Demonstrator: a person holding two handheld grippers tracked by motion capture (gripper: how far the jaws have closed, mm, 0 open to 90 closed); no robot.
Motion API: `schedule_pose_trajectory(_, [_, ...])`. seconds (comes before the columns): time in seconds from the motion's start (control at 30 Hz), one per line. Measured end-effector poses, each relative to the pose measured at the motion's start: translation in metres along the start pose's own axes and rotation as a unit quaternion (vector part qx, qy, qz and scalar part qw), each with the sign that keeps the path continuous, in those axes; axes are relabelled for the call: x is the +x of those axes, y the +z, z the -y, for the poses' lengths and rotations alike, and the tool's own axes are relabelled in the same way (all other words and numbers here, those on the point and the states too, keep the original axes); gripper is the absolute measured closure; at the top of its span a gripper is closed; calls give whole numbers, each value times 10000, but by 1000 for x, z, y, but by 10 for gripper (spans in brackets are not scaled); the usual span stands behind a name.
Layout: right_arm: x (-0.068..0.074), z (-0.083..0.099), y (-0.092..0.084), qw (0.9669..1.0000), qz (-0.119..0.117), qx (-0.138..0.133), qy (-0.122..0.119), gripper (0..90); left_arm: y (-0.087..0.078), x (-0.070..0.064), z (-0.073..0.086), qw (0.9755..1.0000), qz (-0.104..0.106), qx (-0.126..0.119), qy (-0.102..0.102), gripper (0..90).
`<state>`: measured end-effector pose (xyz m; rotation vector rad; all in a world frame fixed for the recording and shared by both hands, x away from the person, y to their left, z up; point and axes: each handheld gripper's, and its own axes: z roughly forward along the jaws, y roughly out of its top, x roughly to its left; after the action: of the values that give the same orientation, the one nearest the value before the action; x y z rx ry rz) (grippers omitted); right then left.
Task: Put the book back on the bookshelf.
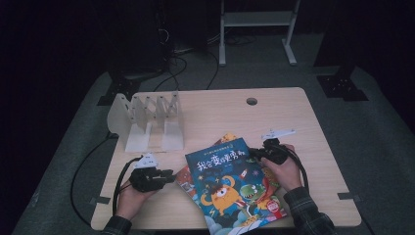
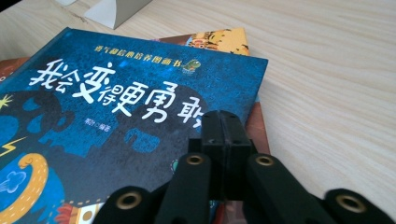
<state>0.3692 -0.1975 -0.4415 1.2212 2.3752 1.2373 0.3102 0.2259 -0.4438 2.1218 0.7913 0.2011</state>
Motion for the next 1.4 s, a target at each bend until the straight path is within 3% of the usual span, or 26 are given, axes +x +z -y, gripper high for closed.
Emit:
schedule_pose_trajectory(0.2, [0,5,-9,9999,-33,-75,-103,655,6,3,-8,10000,-40,49,-12,442])
schedule_pose_trajectory(0.3, [0,8,-12,9998,-58,-121,-136,599,7,6,-11,9999,39,-29,-92,362])
schedule_pose_trajectory(0.33, [0,11,-15,9997,-85,-172,-148,525,9,8,-15,9998,94,-5,-150,329])
schedule_pose_trajectory(0.47, [1,20,-23,9994,-108,-237,-230,417,13,8,-24,9998,187,-45,-32,222])
schedule_pose_trajectory(0.67, [0,34,-38,9991,6,-394,-171,351,24,6,-38,9996,236,-35,164,90])
schedule_pose_trajectory(0.93, [2,50,-51,9989,28,-387,-274,297,41,10,-51,9988,361,-25,321,12])
schedule_pose_trajectory(1.03, [3,56,-57,9988,13,-422,-261,288,50,15,-54,9984,476,73,295,10])
schedule_pose_trajectory(1.4, [8,86,-81,9988,143,-333,-336,276,68,20,-58,9978,514,254,342,0])
